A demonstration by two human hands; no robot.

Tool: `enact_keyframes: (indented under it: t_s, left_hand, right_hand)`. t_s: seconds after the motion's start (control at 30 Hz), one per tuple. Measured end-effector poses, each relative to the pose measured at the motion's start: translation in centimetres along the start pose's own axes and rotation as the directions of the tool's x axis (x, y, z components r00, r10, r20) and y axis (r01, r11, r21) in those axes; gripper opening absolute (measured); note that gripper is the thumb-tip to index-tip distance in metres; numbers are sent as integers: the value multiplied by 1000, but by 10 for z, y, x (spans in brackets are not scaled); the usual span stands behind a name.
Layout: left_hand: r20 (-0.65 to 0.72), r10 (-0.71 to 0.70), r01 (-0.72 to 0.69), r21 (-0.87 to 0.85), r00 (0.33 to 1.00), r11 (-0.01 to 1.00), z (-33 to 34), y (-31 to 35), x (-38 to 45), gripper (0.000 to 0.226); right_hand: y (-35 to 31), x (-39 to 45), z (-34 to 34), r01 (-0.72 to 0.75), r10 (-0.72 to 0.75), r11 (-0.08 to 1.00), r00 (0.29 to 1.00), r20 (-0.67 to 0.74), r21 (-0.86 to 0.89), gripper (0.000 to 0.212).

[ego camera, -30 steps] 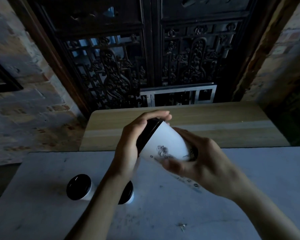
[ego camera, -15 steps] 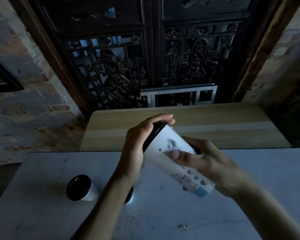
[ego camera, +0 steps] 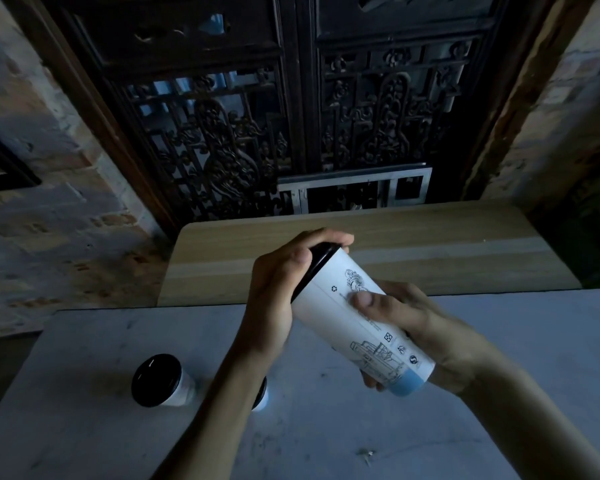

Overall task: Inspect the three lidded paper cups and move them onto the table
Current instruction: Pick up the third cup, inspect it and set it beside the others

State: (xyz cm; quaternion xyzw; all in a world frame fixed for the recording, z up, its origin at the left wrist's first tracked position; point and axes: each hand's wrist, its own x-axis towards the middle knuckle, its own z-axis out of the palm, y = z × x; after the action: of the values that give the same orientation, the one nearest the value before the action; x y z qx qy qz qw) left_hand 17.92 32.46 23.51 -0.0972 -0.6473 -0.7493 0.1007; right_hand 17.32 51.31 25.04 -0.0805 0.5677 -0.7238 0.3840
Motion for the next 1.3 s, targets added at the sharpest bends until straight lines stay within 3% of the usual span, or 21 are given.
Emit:
enact_keyframes:
  t_s: [0.13,0.27,0.33,0.5,0.67,0.77,0.9,1.13,1.23,1.3]
  left_hand:
    - [40,-18,17,28,999,999,-2,-3,-1,42]
    - [59,-68,59,146,996,988,-8,-6,8,47]
    - [19,-91,87,174,996,981,-8,-6,12,45]
    - [-95,-96,111,166,991,980,-4,-9,17,37]
    - [-194,-133,177,232,972,956,4,-12,21,36]
    - [-223,-188,236,214,956,948,5,-12,23,38]
    - [-197,-226,254,133,954,958,1,-14,23,38]
    - [-205,-277,273,-48,939,961,1,-20,20,47]
    - [-235,-282,274,-66,930,960,4,-24,20,47]
    - [-277,-271,275,-26,922,961,5,-26,22,51]
  right_hand:
    - [6,0,-3,-6,5,1000,1000,14,28,49]
    - [4,1,1,64,-92,980,986,-142,-187,43]
    - [4,3,4,111,-193,934,957,-217,-341,48]
    - [16,8,9,190,-302,906,916,-265,-379,49]
    - [36,6,10,122,-481,653,829,-284,-748,61]
    - [39,10,12,192,-506,698,814,-285,-690,59]
    - [32,11,14,330,-472,843,831,-293,-424,40]
    - [29,13,12,307,-354,933,880,-316,-189,38]
    - [31,14,14,283,-344,934,876,-337,-219,34]
    - [33,16,17,228,-380,894,842,-383,-387,33]
